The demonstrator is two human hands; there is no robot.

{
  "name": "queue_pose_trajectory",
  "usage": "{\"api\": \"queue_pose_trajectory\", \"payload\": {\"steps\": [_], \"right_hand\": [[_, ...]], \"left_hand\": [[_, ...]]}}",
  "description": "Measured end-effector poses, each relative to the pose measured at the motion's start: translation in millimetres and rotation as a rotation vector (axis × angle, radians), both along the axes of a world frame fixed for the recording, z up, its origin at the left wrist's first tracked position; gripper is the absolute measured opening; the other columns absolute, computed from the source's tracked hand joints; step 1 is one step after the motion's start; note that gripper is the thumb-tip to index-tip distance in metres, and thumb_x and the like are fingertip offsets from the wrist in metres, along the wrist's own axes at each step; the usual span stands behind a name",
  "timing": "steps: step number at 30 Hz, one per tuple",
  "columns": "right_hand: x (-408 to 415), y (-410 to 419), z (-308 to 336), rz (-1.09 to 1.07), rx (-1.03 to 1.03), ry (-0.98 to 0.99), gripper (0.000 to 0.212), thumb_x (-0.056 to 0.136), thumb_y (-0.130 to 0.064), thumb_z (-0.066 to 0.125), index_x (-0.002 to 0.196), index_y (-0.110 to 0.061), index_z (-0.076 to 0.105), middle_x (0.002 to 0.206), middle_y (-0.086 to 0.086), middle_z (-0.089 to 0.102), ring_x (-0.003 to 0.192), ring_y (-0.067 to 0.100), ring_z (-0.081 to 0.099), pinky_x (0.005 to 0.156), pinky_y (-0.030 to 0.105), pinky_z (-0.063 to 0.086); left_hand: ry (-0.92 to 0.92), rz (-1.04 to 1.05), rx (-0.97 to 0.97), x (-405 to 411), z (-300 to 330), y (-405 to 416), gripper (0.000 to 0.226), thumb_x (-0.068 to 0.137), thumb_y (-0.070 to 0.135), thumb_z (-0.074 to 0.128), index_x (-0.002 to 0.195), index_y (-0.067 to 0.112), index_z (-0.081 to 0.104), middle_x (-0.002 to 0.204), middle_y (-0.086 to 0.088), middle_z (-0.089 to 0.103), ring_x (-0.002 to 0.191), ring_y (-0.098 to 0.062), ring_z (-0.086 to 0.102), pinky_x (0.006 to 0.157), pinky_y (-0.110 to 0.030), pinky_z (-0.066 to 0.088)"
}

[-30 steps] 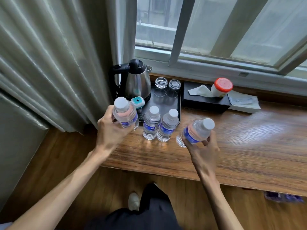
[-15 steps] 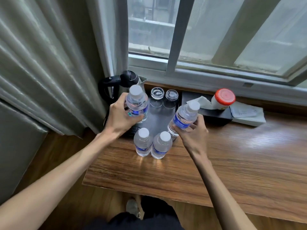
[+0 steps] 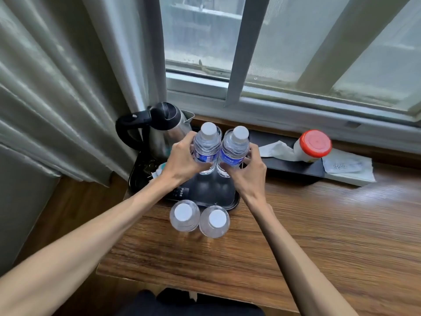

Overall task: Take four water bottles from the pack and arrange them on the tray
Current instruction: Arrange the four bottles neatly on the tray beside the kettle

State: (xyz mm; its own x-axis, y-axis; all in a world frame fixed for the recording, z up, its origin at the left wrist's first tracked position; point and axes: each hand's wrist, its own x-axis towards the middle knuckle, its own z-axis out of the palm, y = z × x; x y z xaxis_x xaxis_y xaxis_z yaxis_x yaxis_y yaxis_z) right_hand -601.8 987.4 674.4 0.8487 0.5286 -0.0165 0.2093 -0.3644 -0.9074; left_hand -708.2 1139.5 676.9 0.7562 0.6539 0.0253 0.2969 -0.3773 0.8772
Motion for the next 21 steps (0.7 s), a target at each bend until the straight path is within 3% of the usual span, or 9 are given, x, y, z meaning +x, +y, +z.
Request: {"api": "queue_pose_trajectory", "payload": {"steps": [4, 7, 9, 16, 18, 21], "right_hand": [[11.8, 7.5, -13.0, 0.01, -0.023, 0.001, 0.062, 0.068, -0.027, 0.091, 0.118, -0.018, 0.055, 0.097, -0.019, 0.069, 0.086, -0.019, 0.063, 0.074, 0.003, 0.046], [16.5, 10.6, -23.3, 0.019, -0.037, 0.007, 0.064, 0.067, -0.025, 0.091, 0.119, -0.019, 0.054, 0.105, -0.009, 0.072, 0.091, -0.004, 0.068, 0.077, 0.013, 0.05], [17.3, 11.9, -27.9, 0.018, -0.031, 0.024, 0.065, 0.067, -0.025, 0.091, 0.12, -0.018, 0.054, 0.11, -0.005, 0.071, 0.094, 0.001, 0.069, 0.077, 0.011, 0.049], [14.1, 14.8, -30.0, -0.028, -0.01, 0.047, 0.068, 0.071, -0.023, 0.09, 0.127, -0.017, 0.053, 0.115, -0.008, 0.069, 0.096, -0.017, 0.061, 0.08, 0.002, 0.045], [14.0, 16.9, -30.3, -0.033, -0.013, 0.04, 0.068, 0.072, -0.025, 0.089, 0.129, -0.019, 0.054, 0.117, -0.008, 0.068, 0.097, -0.017, 0.061, 0.084, 0.007, 0.048], [13.8, 19.3, -30.2, -0.034, -0.016, 0.031, 0.071, 0.071, -0.026, 0.089, 0.132, -0.021, 0.054, 0.123, -0.008, 0.068, 0.105, -0.003, 0.065, 0.093, 0.022, 0.053]], "left_hand": [[0.035, 0.017, -0.027, 12.0, -12.8, 7.9, 0.062, 0.054, 0.039, 0.091, 0.103, 0.021, 0.056, 0.097, 0.003, 0.073, 0.094, -0.023, 0.071, 0.083, -0.046, 0.058], [0.082, -0.002, -0.005, 17.0, -20.3, 11.2, 0.065, 0.051, 0.034, 0.092, 0.102, 0.018, 0.055, 0.096, 0.002, 0.071, 0.088, -0.024, 0.066, 0.08, -0.047, 0.057], [0.093, -0.002, -0.024, 19.6, -24.2, 12.3, 0.067, 0.05, 0.035, 0.09, 0.104, 0.017, 0.055, 0.096, 0.001, 0.071, 0.09, -0.024, 0.068, 0.08, -0.046, 0.057], [0.089, 0.004, -0.038, 25.9, -26.1, 13.8, 0.071, 0.051, 0.036, 0.089, 0.111, 0.016, 0.058, 0.103, 0.003, 0.073, 0.097, -0.016, 0.07, 0.085, -0.044, 0.058], [0.08, -0.002, -0.014, 26.1, -26.4, 14.3, 0.068, 0.054, 0.029, 0.093, 0.111, 0.014, 0.058, 0.104, 0.002, 0.072, 0.096, -0.015, 0.069, 0.086, -0.042, 0.057], [0.061, -0.01, 0.0, 25.9, -25.3, 14.5, 0.067, 0.057, 0.028, 0.093, 0.111, 0.013, 0.058, 0.105, 0.001, 0.072, 0.096, -0.015, 0.068, 0.086, -0.042, 0.056]]}}
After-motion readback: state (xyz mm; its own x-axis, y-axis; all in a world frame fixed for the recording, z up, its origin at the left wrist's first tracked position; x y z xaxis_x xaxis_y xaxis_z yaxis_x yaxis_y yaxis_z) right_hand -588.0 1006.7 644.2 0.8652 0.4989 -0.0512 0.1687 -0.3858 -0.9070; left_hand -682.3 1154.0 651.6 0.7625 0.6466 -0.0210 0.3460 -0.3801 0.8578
